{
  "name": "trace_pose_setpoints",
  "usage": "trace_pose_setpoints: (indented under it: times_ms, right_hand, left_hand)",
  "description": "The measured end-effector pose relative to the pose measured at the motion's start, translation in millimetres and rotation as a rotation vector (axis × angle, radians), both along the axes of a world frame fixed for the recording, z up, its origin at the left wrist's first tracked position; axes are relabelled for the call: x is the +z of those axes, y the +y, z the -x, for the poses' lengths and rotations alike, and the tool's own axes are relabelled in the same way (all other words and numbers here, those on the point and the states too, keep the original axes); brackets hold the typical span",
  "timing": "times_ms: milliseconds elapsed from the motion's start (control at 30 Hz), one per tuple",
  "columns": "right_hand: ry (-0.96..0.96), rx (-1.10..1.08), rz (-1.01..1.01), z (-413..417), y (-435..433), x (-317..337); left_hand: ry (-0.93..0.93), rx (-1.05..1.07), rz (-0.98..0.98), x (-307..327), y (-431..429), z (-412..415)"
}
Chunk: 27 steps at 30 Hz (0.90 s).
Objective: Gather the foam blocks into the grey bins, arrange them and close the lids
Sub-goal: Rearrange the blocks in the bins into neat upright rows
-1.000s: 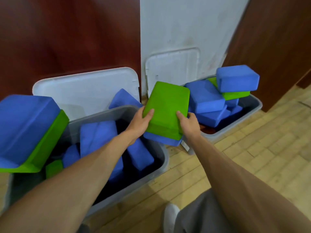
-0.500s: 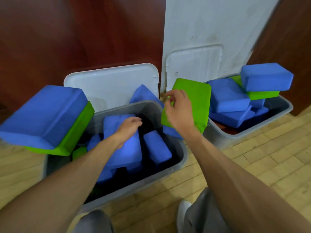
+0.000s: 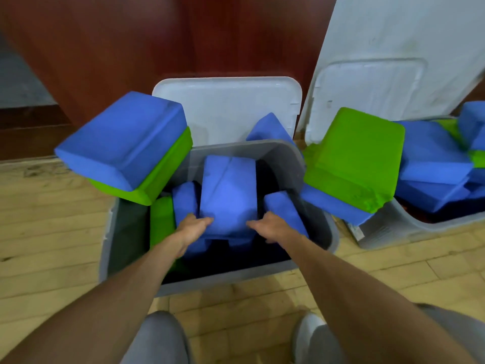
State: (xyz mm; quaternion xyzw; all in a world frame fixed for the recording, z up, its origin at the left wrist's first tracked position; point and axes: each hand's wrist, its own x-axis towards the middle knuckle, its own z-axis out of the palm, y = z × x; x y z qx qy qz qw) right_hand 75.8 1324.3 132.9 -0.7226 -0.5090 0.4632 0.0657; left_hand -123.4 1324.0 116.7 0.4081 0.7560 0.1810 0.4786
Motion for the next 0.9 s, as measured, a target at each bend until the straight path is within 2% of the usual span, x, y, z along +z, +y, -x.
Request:
trace_pose_setpoints:
  times_ms: [100, 267, 333, 433, 533, 700, 833, 900]
  right_hand:
    - [0.183, -0.160, 0.063, 6, -2, -24]
    - [0.200, -0.231, 0.020, 8, 5, -23]
    - [0.239, -0.227, 0.030, 8, 6, -13]
    - [0.242, -0.108, 0.057, 8, 2, 0]
    - [0.115, -0.017, -0.018, 3, 8, 7]
    - [-0.061, 0.078, -0.056, -4, 14, 8]
    - [-0.208, 0.105, -0.181, -1, 7, 17]
    - [-0.178, 0.099, -0.217, -1, 6, 21]
  left_hand:
    - [-0.128, 0.040, -0.011, -20, -3, 0]
    - [-0.114, 0.076, -0.106, 2, -4, -6]
    - [-0.176, 0.084, -0.141, 23, -4, -8]
    - [-0.224, 0.146, -0.249, 33, 0, -4]
    - [-0.090, 0.126, -0.374, 49, -1, 1]
    - [0.202, -0.148, -0.584, 88, 3, 12]
    - [0.249, -0.116, -0.631, 104, 6, 22]
    - [0.279, -0.120, -0.622, 105, 6, 24]
